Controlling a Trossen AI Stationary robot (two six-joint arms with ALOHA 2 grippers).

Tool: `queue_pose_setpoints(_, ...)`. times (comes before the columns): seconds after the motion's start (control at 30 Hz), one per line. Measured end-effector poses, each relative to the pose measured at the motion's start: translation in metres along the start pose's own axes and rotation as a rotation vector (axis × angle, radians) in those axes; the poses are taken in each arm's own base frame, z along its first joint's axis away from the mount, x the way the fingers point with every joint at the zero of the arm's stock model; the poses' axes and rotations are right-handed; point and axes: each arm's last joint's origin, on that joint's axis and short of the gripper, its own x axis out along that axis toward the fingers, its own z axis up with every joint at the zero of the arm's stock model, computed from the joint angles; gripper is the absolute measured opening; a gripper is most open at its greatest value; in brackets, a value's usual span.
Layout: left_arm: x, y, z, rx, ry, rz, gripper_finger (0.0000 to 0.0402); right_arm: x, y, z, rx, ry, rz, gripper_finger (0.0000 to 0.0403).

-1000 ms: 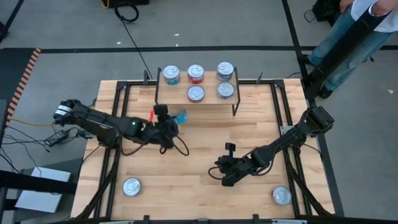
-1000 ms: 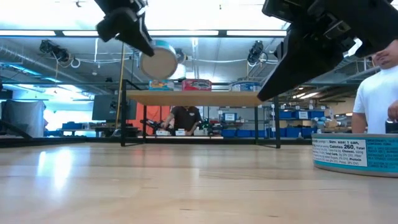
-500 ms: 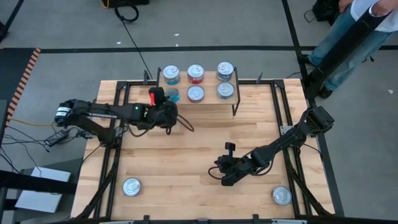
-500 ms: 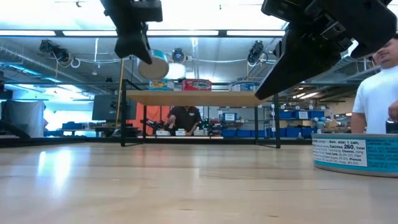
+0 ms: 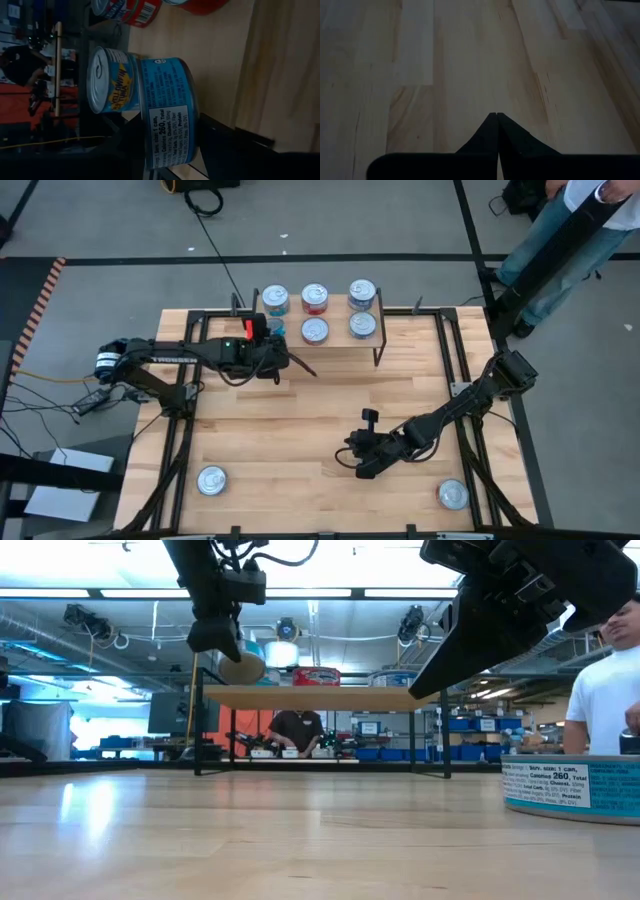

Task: Stack canned seafood by type on shelf
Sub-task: Put the yellow blue tuna can on the shelf aligned with the other yellow blue tuna can

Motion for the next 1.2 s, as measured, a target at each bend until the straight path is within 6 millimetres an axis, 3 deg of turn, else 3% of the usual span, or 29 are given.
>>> queue_pose_setpoints(0.5,0.0099,0.0055,-0.0022,-0.016,0.005,-0.077,0.0165,0.0000,0.0000,-0.0001,0.002,0.001,0.000,0.0009)
queue_pose_setpoints(0.93,0.0097,0.0031,-0.0017,-0.034,-0.016,-0.154,0.0249,0.0000,0.0000,-0.0001,0.002,0.002,0.000,0.0010)
queue_pose_setpoints(1.2,0.0106,0.0031,-0.0008,-0.045,-0.035,-0.201,0.0256,-0.0002,0.0003,-0.0003,0.001,0.002,0.001,0.0010)
